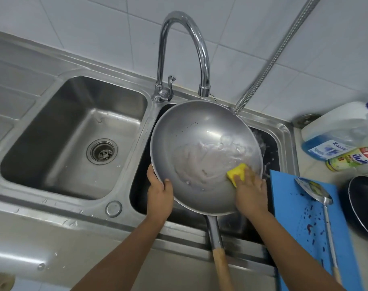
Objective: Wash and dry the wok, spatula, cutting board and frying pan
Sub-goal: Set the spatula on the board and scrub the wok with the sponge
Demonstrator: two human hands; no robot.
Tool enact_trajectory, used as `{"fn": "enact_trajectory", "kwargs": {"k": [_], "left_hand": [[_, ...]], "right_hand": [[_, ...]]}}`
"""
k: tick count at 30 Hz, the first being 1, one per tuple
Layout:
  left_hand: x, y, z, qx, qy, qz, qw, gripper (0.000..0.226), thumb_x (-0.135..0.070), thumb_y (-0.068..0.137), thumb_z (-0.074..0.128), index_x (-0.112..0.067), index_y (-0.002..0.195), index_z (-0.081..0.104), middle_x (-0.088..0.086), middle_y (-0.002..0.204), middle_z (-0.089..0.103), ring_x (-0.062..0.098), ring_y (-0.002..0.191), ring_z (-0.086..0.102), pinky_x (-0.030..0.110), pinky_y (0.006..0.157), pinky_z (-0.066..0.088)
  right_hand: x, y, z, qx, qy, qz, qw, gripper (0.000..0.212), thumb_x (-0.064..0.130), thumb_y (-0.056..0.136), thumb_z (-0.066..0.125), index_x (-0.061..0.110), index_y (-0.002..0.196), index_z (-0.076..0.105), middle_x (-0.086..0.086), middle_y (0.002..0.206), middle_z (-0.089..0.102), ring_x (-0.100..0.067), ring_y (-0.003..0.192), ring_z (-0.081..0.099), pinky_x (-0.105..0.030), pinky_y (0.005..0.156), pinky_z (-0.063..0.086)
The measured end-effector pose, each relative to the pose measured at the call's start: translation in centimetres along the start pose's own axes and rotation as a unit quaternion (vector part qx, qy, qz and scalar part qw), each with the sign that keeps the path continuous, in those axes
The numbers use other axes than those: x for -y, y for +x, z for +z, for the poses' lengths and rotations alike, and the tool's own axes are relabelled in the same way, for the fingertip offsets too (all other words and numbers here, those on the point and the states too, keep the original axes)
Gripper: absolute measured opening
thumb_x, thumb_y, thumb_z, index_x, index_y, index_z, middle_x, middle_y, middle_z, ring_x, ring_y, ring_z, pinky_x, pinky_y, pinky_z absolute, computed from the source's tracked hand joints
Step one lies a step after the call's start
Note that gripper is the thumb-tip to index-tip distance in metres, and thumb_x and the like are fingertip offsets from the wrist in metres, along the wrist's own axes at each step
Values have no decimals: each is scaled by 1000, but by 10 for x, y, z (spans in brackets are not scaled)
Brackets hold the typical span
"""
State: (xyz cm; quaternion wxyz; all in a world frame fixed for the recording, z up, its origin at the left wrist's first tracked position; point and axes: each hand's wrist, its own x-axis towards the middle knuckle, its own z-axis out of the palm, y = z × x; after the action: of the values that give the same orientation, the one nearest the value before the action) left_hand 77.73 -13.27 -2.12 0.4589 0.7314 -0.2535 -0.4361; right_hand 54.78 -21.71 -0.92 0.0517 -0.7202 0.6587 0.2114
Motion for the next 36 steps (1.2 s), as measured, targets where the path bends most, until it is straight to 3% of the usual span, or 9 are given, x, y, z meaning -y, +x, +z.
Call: {"fn": "enact_trajectory", "kwargs": {"k": [4,8,12,16,19,22,27,31,36], "left_hand": [[-2,-2,0,-4,6,7,1000,67,-14,98,44,-37,149,8,3,98,65,20,85,66,47,81,57],[-2,-2,2,-21,35,20,999,67,-14,98,45,-33,151,8,6,96,62,20,83,64,49,80,56],[1,0,1,-17,30,21,999,67,-14,99,45,-31,152,8,-2,93,61,16,84,64,44,80,57],[0,0,2,-14,9,21,1000,68,-13,99,46,-34,151,9,-11,94,58,12,87,63,38,80,56],[-1,0,3,-18,4,20,1000,66,-14,99,45,-33,151,10,-10,94,58,10,86,62,35,78,55],[0,-1,2,-18,-2,19,1000,66,-14,99,46,-34,151,10,-11,96,58,10,88,62,37,81,55],[0,0,2,-17,19,21,999,66,-12,98,46,-32,150,10,5,104,60,12,86,62,38,77,56],[0,0,2,-21,38,38,998,65,-11,98,46,-25,151,12,4,105,62,11,85,62,25,72,50],[1,2,2,-16,12,17,1000,64,-16,99,45,-32,151,11,0,108,62,8,91,62,29,80,53]], "right_hand": [[53,-27,3,76,125,-112,983,50,29,98,43,31,147,35,-10,162,10,-39,136,26,-40,115,22],[102,-5,4,108,263,-178,942,53,33,101,43,28,152,28,-5,163,3,-33,143,17,-33,116,13],[102,63,6,31,154,-178,971,63,34,102,38,26,155,6,-11,161,-14,-36,148,-8,-48,119,0],[68,103,-4,-28,92,-74,993,69,27,99,39,23,155,-1,-14,159,-20,-39,147,-12,-54,117,-6],[47,94,-3,-27,75,-14,997,69,21,96,41,15,155,5,-18,158,-22,-43,146,-10,-58,117,-1],[48,59,6,12,100,8,995,61,27,96,43,14,151,21,-14,161,-7,-43,145,6,-61,116,7],[107,10,5,40,267,-78,960,22,33,93,52,23,113,51,-5,136,46,-33,126,41,-46,104,34],[149,42,-9,-7,347,-167,923,54,30,93,57,35,141,32,-3,144,34,-28,128,35,-47,106,34],[119,129,-16,-90,220,-135,962,55,33,92,58,41,142,36,-5,151,29,-37,132,32,-52,108,31]]}}
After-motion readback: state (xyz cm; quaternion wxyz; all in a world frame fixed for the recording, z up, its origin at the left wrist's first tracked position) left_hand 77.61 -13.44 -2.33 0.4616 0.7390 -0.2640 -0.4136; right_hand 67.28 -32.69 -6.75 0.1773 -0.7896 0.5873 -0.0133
